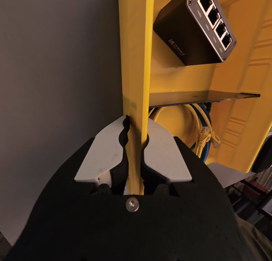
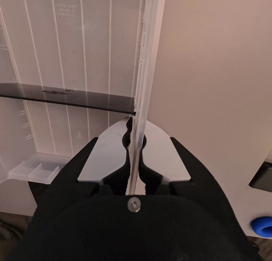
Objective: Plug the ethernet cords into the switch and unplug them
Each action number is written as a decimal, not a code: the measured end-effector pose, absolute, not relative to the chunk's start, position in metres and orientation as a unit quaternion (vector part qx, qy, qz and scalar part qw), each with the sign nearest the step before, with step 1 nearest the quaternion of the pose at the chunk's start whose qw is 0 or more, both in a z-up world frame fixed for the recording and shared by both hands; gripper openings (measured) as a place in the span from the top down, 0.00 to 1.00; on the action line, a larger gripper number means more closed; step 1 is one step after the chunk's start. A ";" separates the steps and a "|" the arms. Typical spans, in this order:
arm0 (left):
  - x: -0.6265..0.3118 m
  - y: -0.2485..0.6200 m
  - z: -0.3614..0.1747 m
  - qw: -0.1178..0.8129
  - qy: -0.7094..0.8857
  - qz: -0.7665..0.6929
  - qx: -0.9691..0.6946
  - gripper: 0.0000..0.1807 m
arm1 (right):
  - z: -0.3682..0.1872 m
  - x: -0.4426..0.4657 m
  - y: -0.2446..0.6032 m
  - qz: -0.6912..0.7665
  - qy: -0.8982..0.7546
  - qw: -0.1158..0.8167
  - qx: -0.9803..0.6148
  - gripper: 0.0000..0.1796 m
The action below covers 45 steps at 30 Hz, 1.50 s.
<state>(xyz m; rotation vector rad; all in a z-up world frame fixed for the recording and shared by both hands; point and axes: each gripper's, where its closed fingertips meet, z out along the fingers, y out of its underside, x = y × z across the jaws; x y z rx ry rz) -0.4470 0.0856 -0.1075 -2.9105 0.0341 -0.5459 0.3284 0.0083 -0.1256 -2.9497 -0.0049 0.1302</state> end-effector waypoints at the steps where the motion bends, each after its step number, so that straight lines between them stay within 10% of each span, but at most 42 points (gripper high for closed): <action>1: -0.447 0.086 -0.107 0.090 0.010 -0.188 -0.978 0.92 | -0.126 0.327 0.009 0.044 -0.005 0.095 -0.994 0.96; 17: -0.394 0.152 0.006 0.432 0.235 -0.023 -0.870 0.79 | -0.063 0.331 0.021 -0.019 -0.051 0.238 -0.970 0.80; 27: -0.355 0.164 -0.040 0.346 0.259 -0.058 -0.900 0.57 | 0.063 0.278 0.044 0.052 -0.056 0.554 -0.829 0.74; 45: -0.365 0.171 -0.037 0.366 0.341 0.026 -0.865 0.51 | 0.093 0.216 0.073 0.055 -0.144 0.614 -0.774 0.72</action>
